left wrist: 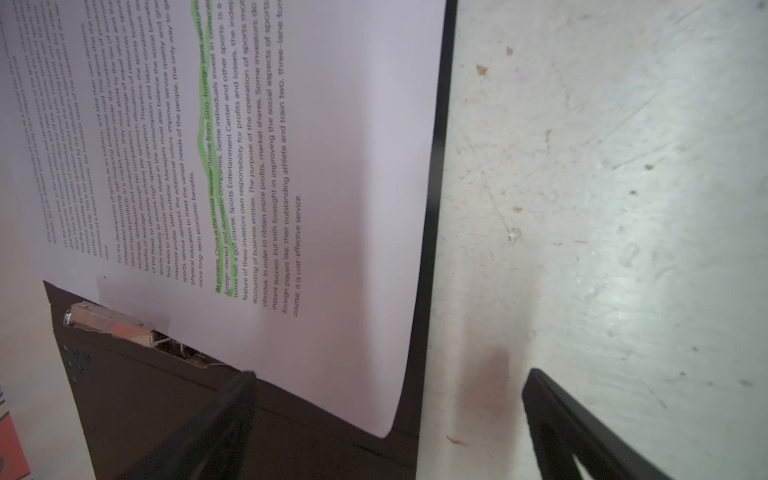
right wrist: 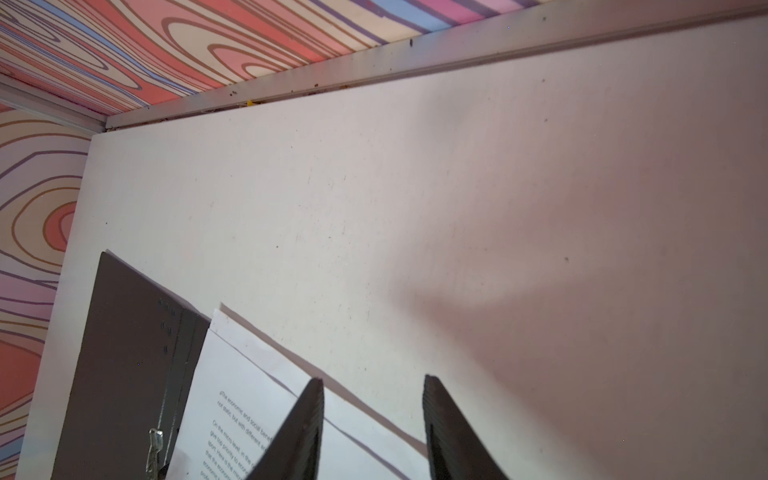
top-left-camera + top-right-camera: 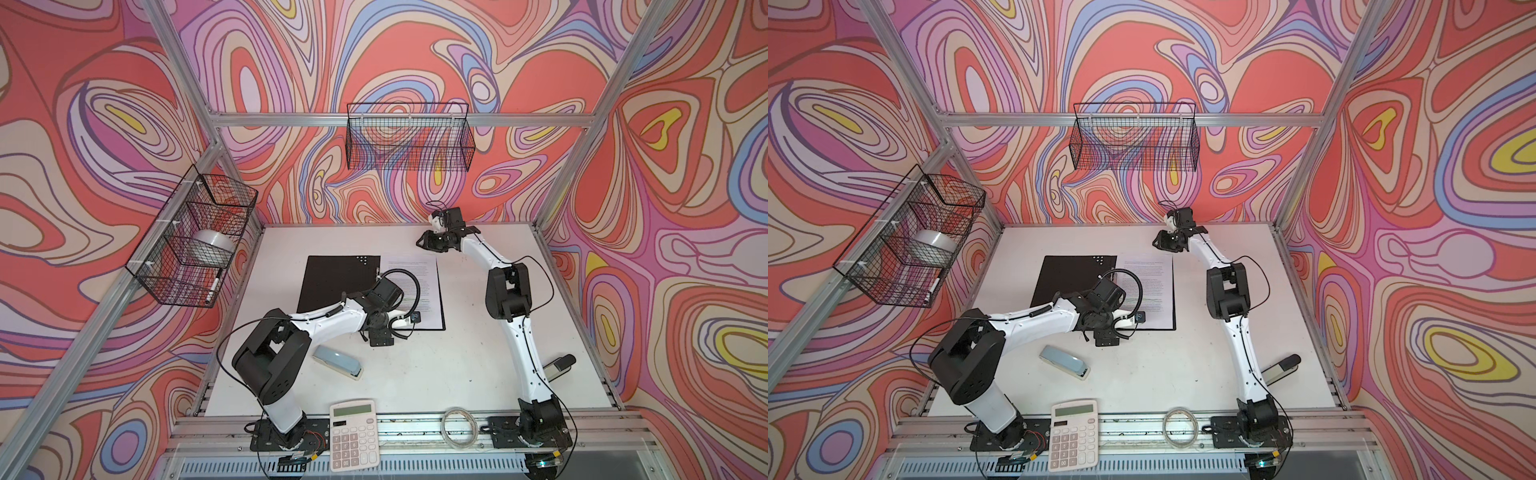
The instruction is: Put the files into the folder
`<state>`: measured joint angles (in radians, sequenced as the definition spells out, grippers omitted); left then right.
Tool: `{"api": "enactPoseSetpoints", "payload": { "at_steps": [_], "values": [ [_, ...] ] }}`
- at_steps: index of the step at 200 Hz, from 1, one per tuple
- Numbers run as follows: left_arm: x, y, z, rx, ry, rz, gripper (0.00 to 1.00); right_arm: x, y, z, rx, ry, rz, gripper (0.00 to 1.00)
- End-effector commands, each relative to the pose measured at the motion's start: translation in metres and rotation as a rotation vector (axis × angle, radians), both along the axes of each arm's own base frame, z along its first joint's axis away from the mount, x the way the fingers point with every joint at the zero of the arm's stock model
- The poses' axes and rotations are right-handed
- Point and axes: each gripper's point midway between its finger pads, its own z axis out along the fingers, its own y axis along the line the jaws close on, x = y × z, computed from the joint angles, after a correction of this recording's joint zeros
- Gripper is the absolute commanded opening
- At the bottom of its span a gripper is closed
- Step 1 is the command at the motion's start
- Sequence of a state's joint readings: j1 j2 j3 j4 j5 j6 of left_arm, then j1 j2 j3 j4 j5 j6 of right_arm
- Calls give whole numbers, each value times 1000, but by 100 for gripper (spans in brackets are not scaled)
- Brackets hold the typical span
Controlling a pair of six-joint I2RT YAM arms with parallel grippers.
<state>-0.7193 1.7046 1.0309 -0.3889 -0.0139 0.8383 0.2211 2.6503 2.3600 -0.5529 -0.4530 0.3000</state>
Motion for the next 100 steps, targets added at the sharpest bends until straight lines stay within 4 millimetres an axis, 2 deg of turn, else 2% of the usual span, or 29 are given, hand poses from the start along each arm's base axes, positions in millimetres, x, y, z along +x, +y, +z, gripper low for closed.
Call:
{"api": "enactPoseSetpoints", "payload": {
  "at_steps": [1, 61, 100],
  "values": [
    [6, -3, -5, 18, -27, -18, 100, -2, -2, -17, 4, 40, 16, 41],
    [12, -4, -8, 31, -31, 2, 100, -18, -3, -31, -13, 119, 66, 40],
    [12, -5, -11, 36, -24, 11, 100, -31, -6, -31, -52, 149, 110, 39]
  ]
}}
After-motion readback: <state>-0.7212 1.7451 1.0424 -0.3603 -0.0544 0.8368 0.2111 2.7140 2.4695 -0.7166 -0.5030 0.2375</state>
